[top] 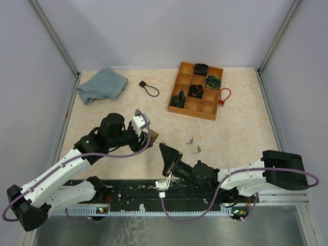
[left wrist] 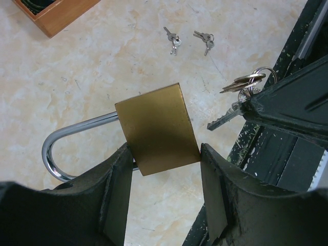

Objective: Unlock with the key

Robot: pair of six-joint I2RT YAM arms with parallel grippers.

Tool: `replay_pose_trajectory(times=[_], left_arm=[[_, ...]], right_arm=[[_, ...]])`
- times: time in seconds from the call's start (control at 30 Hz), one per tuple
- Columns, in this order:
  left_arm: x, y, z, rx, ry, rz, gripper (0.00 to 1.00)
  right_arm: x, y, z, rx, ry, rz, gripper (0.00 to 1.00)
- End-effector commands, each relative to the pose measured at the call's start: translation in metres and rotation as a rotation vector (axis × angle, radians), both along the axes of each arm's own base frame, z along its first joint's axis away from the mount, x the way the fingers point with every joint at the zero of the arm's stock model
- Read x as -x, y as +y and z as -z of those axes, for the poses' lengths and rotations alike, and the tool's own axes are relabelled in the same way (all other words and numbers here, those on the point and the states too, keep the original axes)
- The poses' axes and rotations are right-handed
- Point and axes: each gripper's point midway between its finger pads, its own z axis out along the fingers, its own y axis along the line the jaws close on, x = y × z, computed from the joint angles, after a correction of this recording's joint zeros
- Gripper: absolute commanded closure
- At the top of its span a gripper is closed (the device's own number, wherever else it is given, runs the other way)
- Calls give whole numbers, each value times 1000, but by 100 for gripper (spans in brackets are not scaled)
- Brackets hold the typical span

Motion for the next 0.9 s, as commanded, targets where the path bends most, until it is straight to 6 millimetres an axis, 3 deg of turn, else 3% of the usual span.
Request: replay_pose_trajectory(times=[0.0, 0.4, 0.87], left_arm=[[-9, -11, -34, 86, -112, 28, 100], [-7, -14, -35, 103, -102, 42, 100], [-16, -9, -25, 66, -85, -22, 100]], right_arm=[[4, 4, -25, -67, -38, -12, 100], [-7, 8, -12, -14, -44, 68, 100], [-8, 0, -29, -78, -75, 102, 100]])
